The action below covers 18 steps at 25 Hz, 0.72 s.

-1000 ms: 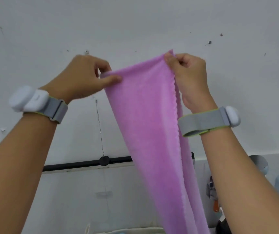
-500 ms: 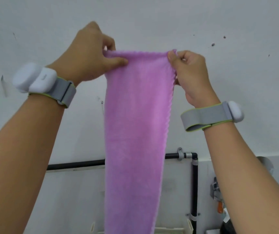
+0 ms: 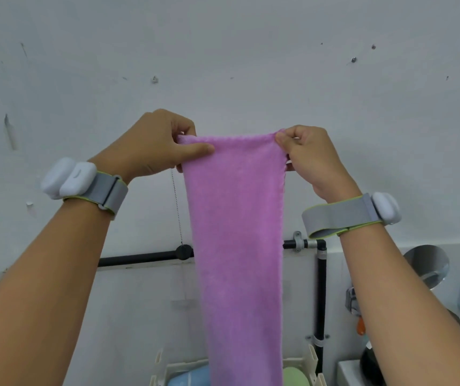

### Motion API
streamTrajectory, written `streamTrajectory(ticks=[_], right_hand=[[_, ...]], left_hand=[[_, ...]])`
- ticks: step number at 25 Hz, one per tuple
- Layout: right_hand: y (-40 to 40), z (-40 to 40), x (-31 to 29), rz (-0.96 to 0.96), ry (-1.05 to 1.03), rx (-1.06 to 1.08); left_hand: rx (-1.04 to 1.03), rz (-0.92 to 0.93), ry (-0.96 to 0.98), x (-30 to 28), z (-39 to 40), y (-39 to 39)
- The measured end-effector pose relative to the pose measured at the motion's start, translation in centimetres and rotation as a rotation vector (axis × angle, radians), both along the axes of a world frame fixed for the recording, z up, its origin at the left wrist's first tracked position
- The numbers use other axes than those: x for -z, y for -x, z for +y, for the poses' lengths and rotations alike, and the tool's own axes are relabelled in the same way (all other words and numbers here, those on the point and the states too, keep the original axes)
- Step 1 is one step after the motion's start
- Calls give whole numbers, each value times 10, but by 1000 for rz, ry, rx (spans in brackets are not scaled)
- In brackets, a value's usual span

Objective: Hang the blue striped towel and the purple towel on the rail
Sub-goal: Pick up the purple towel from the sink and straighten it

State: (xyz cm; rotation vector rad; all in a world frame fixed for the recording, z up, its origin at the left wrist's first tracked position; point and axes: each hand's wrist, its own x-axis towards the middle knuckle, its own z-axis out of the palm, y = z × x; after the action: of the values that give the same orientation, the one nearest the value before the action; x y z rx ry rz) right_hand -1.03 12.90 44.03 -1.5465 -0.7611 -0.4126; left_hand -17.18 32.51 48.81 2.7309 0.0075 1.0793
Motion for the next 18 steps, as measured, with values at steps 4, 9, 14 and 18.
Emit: streamTrajectory(ticks=[4, 9, 14, 18], right_hand=[[1, -3, 11, 19, 55, -11], [1, -3, 22, 11, 71, 21], [3, -1, 35, 39, 42, 53], [1, 1, 46, 96, -8, 44]], left_hand=[[74, -29, 72, 12, 2, -4], [162, -1, 188, 33, 3, -14], [277, -31, 422, 56, 3, -22], [270, -32, 707, 66, -1, -30]])
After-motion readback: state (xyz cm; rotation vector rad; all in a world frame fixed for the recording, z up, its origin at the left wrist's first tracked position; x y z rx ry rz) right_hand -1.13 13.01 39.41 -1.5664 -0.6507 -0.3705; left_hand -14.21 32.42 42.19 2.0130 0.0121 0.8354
